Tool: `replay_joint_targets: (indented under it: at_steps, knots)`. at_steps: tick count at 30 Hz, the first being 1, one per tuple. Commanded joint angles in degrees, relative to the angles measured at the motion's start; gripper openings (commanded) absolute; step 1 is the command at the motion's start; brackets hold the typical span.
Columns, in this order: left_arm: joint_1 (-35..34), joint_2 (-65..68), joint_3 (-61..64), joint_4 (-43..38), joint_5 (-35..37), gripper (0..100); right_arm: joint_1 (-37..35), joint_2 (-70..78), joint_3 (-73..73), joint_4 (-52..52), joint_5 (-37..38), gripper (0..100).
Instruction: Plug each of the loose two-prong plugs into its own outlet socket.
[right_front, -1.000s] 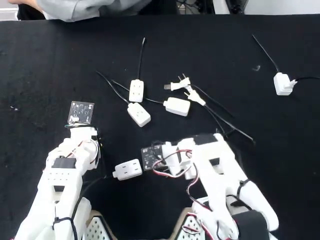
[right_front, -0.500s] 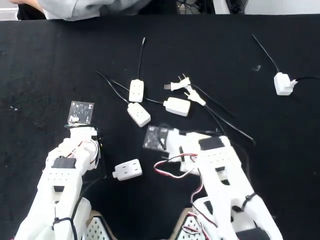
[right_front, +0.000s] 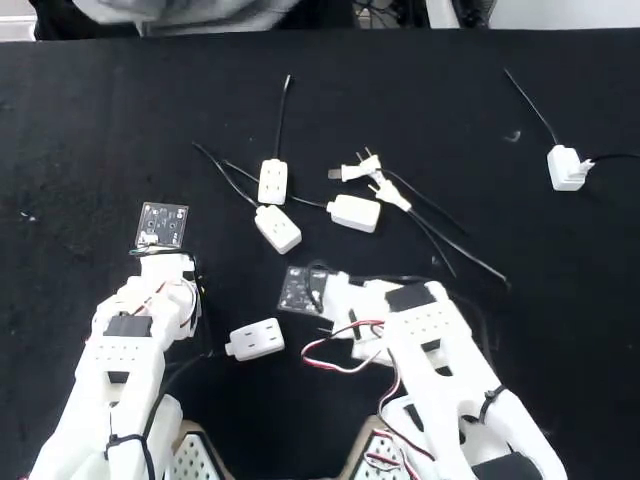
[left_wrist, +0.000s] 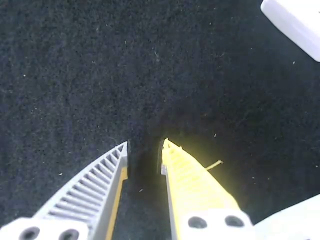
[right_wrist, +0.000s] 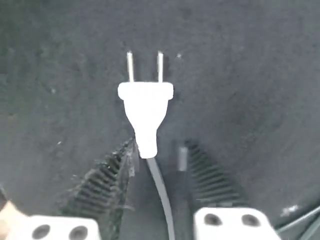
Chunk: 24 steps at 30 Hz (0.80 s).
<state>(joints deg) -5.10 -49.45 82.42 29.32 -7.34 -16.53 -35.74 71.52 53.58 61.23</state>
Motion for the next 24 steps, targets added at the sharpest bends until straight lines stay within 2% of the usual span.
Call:
replay_joint_targets:
  at_steps: [1,6,13,15,16,17,18,24]
  knots:
    - [0.48,-0.79,-0.4,-0.62,0.09,12,-0.7,0.48,0.48,-4.4,-0.62,19.1]
    - [0.48,-0.79,-0.4,-0.62,0.09,12,-0.62,0.48,4.09,-11.34,-0.62,15.1]
    - [0.48,-0.79,-0.4,-0.62,0.09,12,-0.53,0.22,4.26,-11.43,-0.62,14.0]
    - [0.48,-0.79,-0.4,-0.62,0.09,12,-0.53,0.04,4.0,-10.2,-0.62,9.6]
    - [0.48,-0.79,-0.4,-0.62,0.09,12,-0.53,0.04,3.47,-9.76,-0.7,4.0]
    - [0.48,-0.79,-0.4,-0.62,0.09,12,-0.35,-0.04,2.24,-8.97,-0.88,0.2]
    - [0.48,-0.79,-0.4,-0.62,0.09,12,0.7,-0.04,0.66,-7.03,-0.88,2.5]
    - [0.48,-0.79,-0.31,-0.62,0.09,12,6.42,-0.04,-15.96,13.36,-2.29,1.0]
